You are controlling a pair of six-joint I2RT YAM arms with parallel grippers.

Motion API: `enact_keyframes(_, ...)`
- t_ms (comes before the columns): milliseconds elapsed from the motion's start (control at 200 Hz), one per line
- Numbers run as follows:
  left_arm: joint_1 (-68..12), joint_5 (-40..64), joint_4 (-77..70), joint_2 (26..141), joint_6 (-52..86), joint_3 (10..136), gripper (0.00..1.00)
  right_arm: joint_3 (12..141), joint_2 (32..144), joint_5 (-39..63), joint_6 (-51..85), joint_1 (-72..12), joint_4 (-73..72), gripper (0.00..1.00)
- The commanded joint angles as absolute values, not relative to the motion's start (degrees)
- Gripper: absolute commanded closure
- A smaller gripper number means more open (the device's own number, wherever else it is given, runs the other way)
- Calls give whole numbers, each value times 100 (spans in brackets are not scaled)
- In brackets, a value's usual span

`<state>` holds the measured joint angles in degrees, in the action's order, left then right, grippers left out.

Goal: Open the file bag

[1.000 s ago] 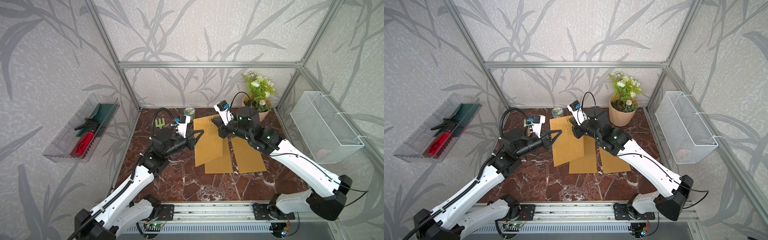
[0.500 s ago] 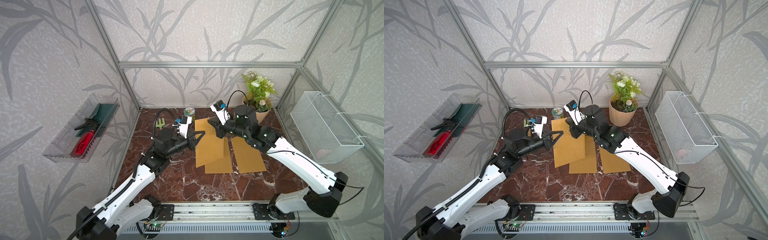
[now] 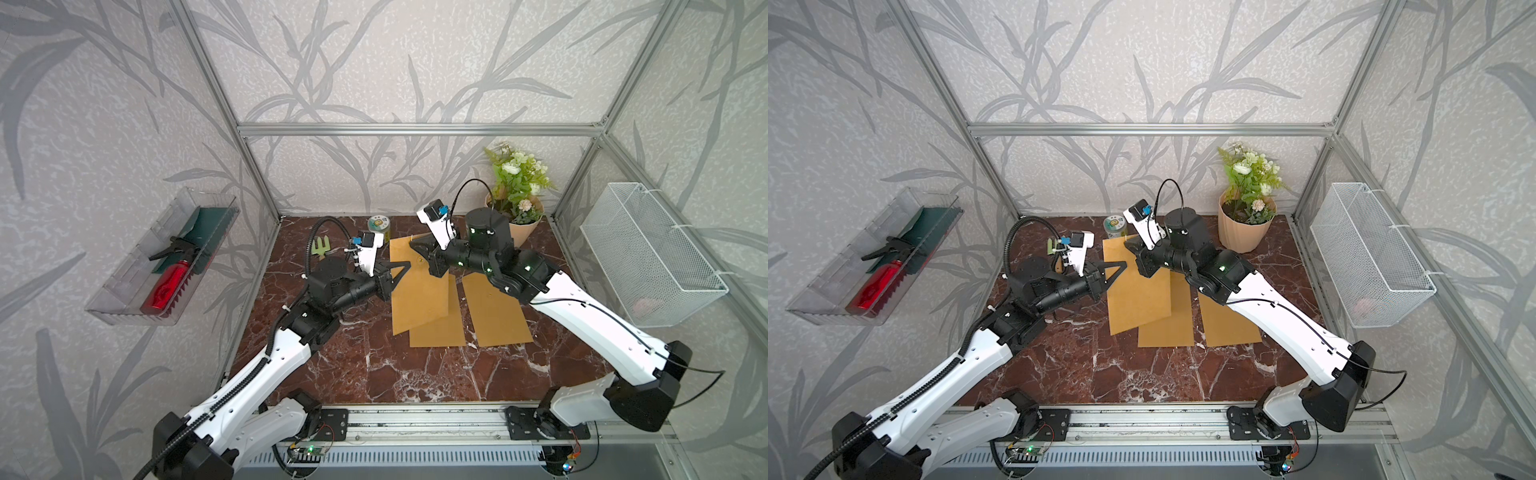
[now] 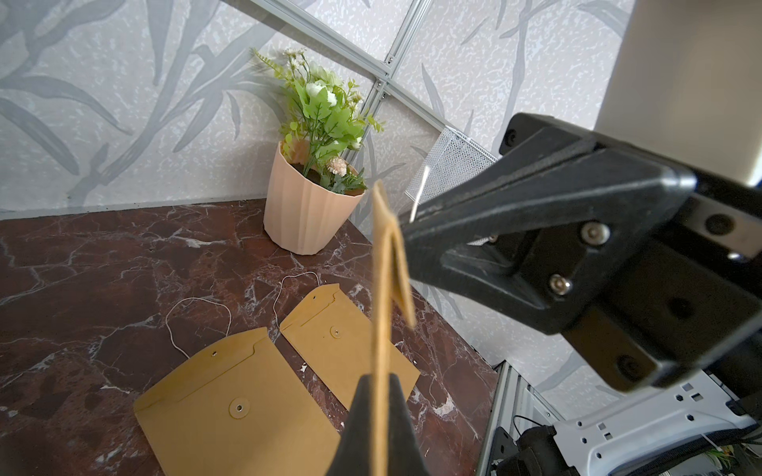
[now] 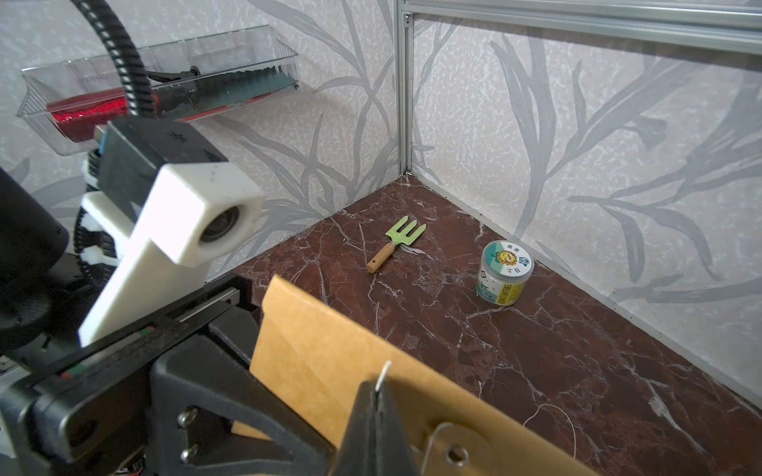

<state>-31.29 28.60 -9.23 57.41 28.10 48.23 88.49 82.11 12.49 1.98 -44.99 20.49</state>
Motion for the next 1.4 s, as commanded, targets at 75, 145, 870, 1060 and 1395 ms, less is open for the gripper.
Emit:
enact_keyframes(75,-3155,2909,-1222,5748,2843,4842,100,9121,8314,1423,292,-4552,1892,100)
enact_keyframes(145,-3155,2893,-1248,5743,2854,4834,100,9162,8341,1465,315,-4568,1877,100)
enact_keyframes(870,-3146,2555,-1389,5730,2883,4866,100,9242,8385,1661,422,-4707,1828,100)
enact_keyframes(1060,-3146,2354,-1492,5722,2902,4862,100,9094,8276,1627,441,-4720,1807,100)
enact_keyframes(1395,-3146,2084,-1652,5687,2934,4876,100,8679,8071,1547,538,-4720,1672,100)
